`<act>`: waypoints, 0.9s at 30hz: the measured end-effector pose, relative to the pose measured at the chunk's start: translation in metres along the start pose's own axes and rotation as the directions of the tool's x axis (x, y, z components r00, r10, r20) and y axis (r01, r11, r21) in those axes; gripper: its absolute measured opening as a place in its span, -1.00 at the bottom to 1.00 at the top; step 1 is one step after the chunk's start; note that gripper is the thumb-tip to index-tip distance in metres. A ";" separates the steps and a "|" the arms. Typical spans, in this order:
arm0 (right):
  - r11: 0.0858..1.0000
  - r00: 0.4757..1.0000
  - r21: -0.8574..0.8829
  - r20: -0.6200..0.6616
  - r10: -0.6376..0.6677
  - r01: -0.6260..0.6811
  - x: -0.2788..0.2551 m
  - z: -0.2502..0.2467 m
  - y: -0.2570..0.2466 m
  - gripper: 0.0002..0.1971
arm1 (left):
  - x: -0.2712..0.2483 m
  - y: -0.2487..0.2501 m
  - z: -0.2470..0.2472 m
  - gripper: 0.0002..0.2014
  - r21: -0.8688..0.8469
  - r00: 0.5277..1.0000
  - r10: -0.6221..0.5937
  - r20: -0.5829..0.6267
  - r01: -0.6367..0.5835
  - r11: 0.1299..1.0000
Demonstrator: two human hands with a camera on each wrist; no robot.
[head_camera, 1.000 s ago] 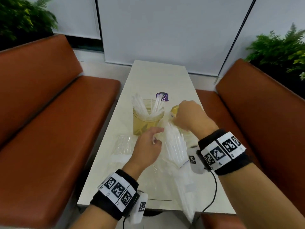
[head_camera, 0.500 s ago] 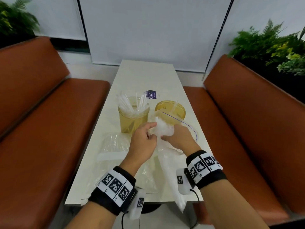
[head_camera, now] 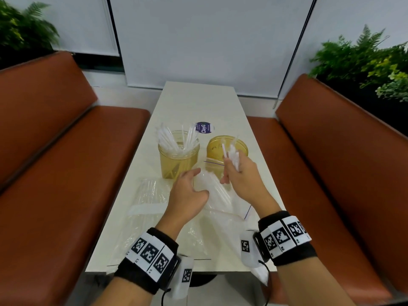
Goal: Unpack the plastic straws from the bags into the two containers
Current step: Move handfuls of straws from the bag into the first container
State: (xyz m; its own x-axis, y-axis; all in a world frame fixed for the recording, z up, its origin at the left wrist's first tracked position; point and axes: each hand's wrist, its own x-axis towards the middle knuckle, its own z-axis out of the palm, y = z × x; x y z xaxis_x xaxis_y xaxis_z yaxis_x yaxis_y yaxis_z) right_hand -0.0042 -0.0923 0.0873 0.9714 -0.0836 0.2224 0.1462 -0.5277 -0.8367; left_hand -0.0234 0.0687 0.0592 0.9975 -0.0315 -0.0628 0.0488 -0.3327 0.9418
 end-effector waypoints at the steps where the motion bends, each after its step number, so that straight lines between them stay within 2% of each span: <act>1: 0.999 1.000 0.032 -0.015 -0.019 0.020 0.001 0.003 -0.003 -0.85 | -0.001 -0.002 -0.001 -0.22 0.002 1.000 -0.015 0.007 0.015 1.000; 5: 0.987 0.999 0.157 -0.036 -0.021 0.026 0.008 0.021 -0.007 -0.84 | -0.005 -0.013 -0.007 -0.15 -0.001 0.998 -0.062 -0.008 0.062 0.998; 8: 0.983 0.994 0.165 -0.079 -0.069 0.082 0.017 0.027 -0.022 -0.78 | -0.005 -0.026 -0.016 -0.26 -0.084 0.992 -0.127 -0.022 0.125 0.989; 11: 0.969 0.977 0.163 -0.134 -0.163 0.184 0.033 0.024 -0.054 -0.76 | -0.005 -0.039 -0.025 -0.31 -0.114 0.988 -0.151 -0.037 0.146 0.983; 16: 0.893 0.951 0.341 -0.193 -0.240 0.295 0.065 0.015 -0.114 -0.76 | -0.005 -0.051 -0.033 -0.33 -0.155 0.982 -0.188 -0.014 0.184 0.971; 19: 0.823 0.919 0.422 -0.270 -0.287 0.381 0.083 0.010 -0.146 -0.76 | -0.004 -0.055 -0.036 -0.35 -0.148 0.985 -0.170 -0.008 0.167 0.975; 22: 0.753 0.861 0.436 -0.370 -0.350 0.493 0.104 0.009 -0.175 -0.77 | -0.005 -0.056 -0.037 -0.35 -0.149 0.987 -0.157 -0.012 0.154 0.977; 27: 0.719 0.826 0.447 -0.463 -0.322 0.531 0.149 0.028 -0.199 -0.77 | -0.005 -0.058 -0.040 -0.32 -0.141 0.988 -0.155 0.008 0.155 0.978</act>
State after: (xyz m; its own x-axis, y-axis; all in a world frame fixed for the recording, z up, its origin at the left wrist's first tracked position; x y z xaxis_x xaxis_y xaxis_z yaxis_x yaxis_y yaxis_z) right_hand 0.1171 0.0241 0.2725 0.6684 -0.2903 0.6848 0.7050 -0.0460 -0.7077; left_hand -0.0290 0.1258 0.0179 0.9774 0.0127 -0.2110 0.2093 -0.1969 0.9578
